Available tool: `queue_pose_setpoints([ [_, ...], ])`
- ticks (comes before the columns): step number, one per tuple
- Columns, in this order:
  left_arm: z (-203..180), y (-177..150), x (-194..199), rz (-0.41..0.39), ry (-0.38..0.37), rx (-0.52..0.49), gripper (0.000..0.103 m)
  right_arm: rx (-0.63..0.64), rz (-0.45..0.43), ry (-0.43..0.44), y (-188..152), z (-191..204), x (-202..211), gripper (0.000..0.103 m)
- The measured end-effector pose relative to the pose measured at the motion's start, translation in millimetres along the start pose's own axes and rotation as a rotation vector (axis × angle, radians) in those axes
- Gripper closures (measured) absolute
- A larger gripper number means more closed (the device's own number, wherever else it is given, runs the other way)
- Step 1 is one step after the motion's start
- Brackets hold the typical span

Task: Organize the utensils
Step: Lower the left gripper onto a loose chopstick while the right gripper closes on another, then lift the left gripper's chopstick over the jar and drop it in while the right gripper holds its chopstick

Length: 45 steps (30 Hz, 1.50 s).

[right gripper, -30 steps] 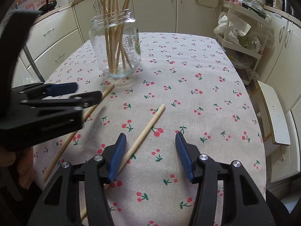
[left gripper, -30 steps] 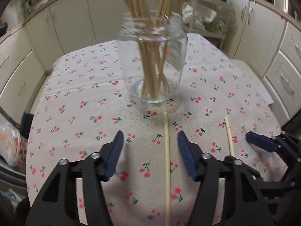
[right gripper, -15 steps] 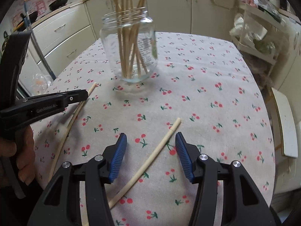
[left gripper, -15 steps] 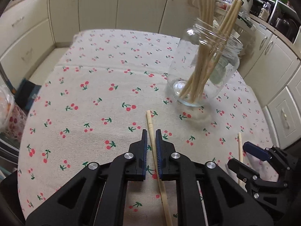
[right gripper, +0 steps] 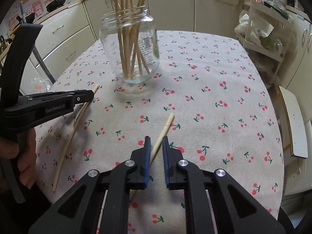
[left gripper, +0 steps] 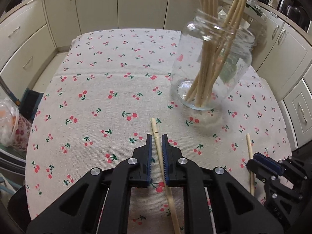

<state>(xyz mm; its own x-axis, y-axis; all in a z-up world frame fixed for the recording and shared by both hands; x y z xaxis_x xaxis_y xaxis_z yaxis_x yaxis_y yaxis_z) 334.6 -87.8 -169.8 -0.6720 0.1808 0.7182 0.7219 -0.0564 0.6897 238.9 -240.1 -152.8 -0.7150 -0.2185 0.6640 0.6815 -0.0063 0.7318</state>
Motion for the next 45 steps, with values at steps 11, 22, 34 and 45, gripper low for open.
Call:
queue_pose_setpoints([
  [11, 9.3, 1.7, 19.1, -0.119, -0.060, 0.064, 0.098, -0.046, -0.025, 0.021, 3.7, -4.4, 3.1, 0.097],
  [22, 26.6, 52.8, 103.0, -0.504, -0.177, 0.183, 0.098, -0.092, -0.039, 0.030, 0.4, -7.9, -2.5, 0.097],
  [34, -12.7, 113.5, 143.2, -0.754, -0.234, 0.186, 0.098, 0.033, -0.050, -0.022, -3.1, 4.2, -2.2, 0.097],
  [45, -22.0, 155.6, 120.6, -0.861, -0.224, 0.231, 0.098, -0.230, -0.070, 0.121, -5.0, -28.8, -3.5, 0.097],
])
Point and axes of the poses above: each gripper's, at about its wrist camera, not at the fingertips, and x roughly against the way its jaws point, z to its left, y to its top, the point moved 1 cm from there along -x, roughly the way its jaws point, and after that the axes turned 13 degrees about -z, right-handed, at the moved point
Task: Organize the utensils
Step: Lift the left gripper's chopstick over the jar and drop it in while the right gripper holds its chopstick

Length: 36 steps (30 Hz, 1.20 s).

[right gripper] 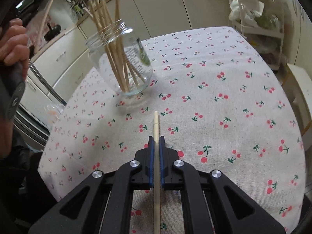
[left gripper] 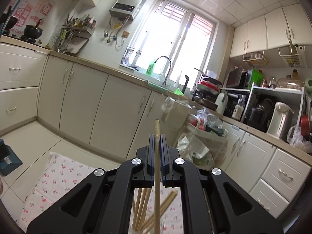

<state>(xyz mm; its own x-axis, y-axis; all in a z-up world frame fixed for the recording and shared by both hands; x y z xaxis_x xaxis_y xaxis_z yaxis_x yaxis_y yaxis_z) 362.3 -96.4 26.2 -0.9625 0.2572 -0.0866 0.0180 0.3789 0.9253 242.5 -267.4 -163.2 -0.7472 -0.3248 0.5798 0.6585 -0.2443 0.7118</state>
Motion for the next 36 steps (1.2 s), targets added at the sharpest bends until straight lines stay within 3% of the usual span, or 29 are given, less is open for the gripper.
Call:
queue_pose_setpoints([
  [20, 8.6, -21.1, -45.1, -0.121, 0.078, -0.035, 0.098, -0.096, -0.006, 0.070, 3.0, -7.9, -5.5, 0.097],
  [36, -4.9, -52.9, -39.7, -0.122, 0.076, -0.124, 0.098, -0.113, -0.004, 0.081, 3.8, -9.9, -6.6, 0.097],
])
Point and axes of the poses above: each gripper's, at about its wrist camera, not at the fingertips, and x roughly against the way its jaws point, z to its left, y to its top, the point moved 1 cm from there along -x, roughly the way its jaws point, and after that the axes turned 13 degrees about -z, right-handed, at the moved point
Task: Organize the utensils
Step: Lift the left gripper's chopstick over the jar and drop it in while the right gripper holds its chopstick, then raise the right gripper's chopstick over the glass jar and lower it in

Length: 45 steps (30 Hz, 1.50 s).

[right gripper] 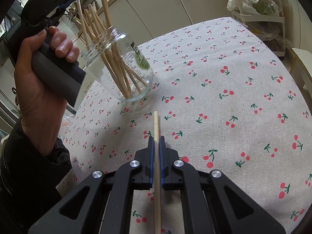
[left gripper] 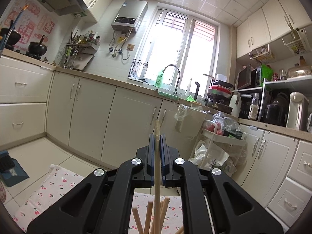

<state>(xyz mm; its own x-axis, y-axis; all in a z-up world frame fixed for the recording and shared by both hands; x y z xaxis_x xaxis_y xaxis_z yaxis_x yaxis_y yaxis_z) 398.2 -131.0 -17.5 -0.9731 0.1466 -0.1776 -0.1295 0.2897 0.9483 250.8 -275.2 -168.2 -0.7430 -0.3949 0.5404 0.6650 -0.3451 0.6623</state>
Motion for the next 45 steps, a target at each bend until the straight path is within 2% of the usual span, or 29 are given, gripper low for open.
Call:
queue_pose_setpoints([
  [13, -1.4, -16.9, 17.7, 0.059, -0.005, -0.048, 0.098, -0.025, 0.000, 0.005, -0.9, -3.5, 1.0, 0.097],
  [18, -3.8, -22.9, 34.9, 0.115, -0.015, -0.091, 0.097, -0.058, 0.002, 0.021, -0.7, -6.2, 3.0, 0.097],
  [20, -3.6, -25.5, 42.2, 0.138, -0.011, -0.109, 0.093, -0.068, -0.003, 0.031, 0.1, -6.4, 5.5, 0.097],
  [22, -2.7, -26.7, 53.7, 0.160, 0.000, -0.122, 0.075, -0.077, -0.013, 0.045, 1.2, -5.4, 9.0, 0.097],
  [24, 1.4, -23.7, 66.8, 0.164, 0.024, -0.117, 0.063, -0.088, -0.020, 0.059, 2.4, -4.2, 11.4, 0.097],
  [28, 15.8, -14.8, 95.6, 0.179, 0.082, -0.108, 0.047, -0.114, -0.030, 0.091, 4.1, -2.9, 15.1, 0.097],
  [33, 49.3, -24.3, 127.6, 0.251, 0.174, -0.099, 0.036, -0.199, -0.050, 0.146, 6.6, -10.0, 19.2, 0.097],
  [39, 93.2, -50.1, 150.8, 0.344, 0.271, -0.064, 0.032, -0.272, -0.095, 0.185, 10.6, -15.0, 24.5, 0.097],
  [42, 106.8, -57.6, 154.1, 0.373, 0.297, -0.040, 0.031, -0.298, -0.114, 0.196, 13.9, -14.7, 27.6, 0.097],
  [45, 114.0, -59.2, 152.8, 0.387, 0.303, -0.006, 0.027, -0.285, -0.174, 0.212, 25.8, -5.8, 39.3, 0.097],
])
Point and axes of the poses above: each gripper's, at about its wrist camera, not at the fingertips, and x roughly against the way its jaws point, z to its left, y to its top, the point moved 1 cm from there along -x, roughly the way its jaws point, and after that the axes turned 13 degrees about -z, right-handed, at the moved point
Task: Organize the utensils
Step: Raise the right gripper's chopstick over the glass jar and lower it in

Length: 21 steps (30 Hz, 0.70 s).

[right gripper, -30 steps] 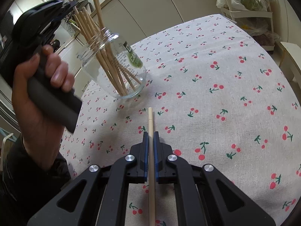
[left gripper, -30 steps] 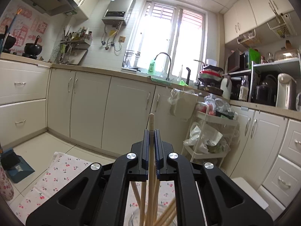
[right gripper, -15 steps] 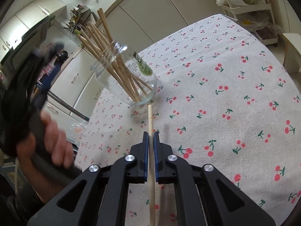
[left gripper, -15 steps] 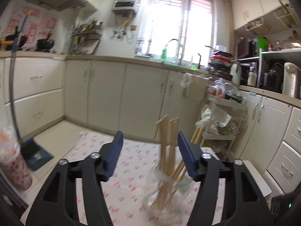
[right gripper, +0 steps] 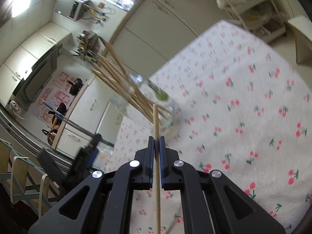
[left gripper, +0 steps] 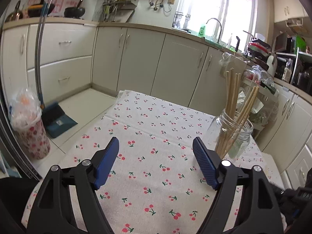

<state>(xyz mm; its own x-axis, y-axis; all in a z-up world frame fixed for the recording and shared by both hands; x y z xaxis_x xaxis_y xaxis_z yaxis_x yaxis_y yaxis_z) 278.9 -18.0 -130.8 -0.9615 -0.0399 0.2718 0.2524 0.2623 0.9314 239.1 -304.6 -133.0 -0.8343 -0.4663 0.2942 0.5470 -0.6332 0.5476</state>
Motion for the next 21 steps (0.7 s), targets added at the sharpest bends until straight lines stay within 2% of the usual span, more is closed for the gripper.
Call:
queue_pose_setpoints([
  [11, 22.3, -6.7, -20.9, 0.086, 0.004, 0.133, 0.022, 0.145, -0.187, 0.117, 56.7, 68.1, 10.0, 0.097],
  [15, 27.4, -10.0, -26.2, 0.109, 0.007, 0.168, 0.022, 0.197, -0.205, 0.136, 68.2, 87.4, 8.2, 0.097],
  [21, 24.6, -11.3, -28.9, 0.121, 0.001, 0.169, 0.022, 0.222, -0.207, 0.141, 75.2, 96.6, 6.7, 0.097],
])
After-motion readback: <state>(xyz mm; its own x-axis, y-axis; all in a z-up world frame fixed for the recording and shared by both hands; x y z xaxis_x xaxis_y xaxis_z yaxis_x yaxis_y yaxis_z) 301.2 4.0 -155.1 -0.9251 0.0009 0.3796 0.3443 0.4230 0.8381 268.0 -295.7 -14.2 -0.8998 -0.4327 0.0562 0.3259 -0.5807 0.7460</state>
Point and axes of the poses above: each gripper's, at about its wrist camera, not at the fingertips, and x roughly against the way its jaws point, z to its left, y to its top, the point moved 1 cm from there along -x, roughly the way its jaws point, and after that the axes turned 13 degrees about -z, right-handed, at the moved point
